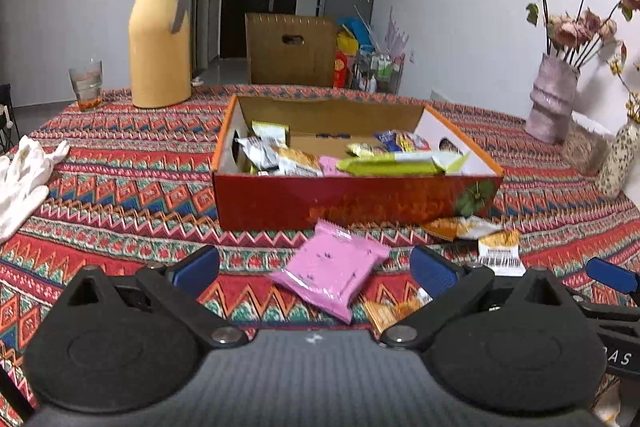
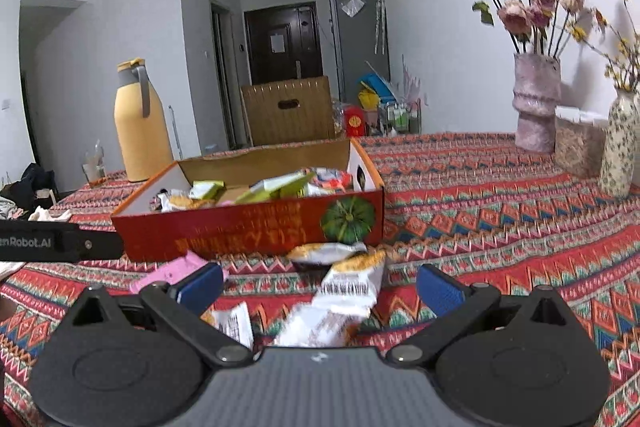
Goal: Organize snacks
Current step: 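Withdraw both tools from the box back to the snack pile, then grasp a white printed snack packet with the right gripper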
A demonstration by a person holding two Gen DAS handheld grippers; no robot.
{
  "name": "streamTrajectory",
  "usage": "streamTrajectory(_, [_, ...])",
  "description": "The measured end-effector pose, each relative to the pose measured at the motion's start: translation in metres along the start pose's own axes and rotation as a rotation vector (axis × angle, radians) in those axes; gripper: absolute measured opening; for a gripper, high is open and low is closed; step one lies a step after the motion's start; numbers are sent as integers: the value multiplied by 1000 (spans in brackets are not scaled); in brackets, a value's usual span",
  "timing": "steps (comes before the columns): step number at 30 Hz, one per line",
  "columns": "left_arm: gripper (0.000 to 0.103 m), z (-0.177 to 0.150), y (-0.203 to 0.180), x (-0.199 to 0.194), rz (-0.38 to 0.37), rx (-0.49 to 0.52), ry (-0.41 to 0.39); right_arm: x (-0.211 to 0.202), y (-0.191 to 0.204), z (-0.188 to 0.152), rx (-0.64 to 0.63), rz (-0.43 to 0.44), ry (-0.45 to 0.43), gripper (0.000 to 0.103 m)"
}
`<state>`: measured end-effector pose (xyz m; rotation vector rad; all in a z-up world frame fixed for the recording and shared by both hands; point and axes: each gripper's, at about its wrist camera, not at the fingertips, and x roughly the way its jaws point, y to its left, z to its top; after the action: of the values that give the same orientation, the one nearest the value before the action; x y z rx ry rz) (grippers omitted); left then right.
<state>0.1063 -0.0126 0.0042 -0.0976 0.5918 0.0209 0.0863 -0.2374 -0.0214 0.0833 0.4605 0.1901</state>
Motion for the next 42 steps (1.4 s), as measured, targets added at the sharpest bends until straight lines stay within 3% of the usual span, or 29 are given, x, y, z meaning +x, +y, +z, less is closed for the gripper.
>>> streamTrajectory(8, [103,-12,8,1,15,-2,31,-1,10,-16,-9,36,54,103])
streamTrajectory(15, [103,-21,31,-6,28,-25,42,4,44,-33,-53,95,116,101])
streamTrajectory(24, [103,-34,51,-9,28,-45,64,11,74,-51,-108,116,182,79])
streamTrajectory(26, [103,-36,53,-10,25,-49,66,12,77,-54,-120,114,193,69])
streamTrajectory(28, [103,-38,54,-11,21,-50,69,12,80,-57,-134,111,200,53])
streamTrajectory(31, [103,-39,54,-11,16,-48,73,8,79,-56,-143,114,191,41])
streamTrajectory(42, [103,-38,52,-13,12,-44,67,-5,64,-48,-107,98,129,40])
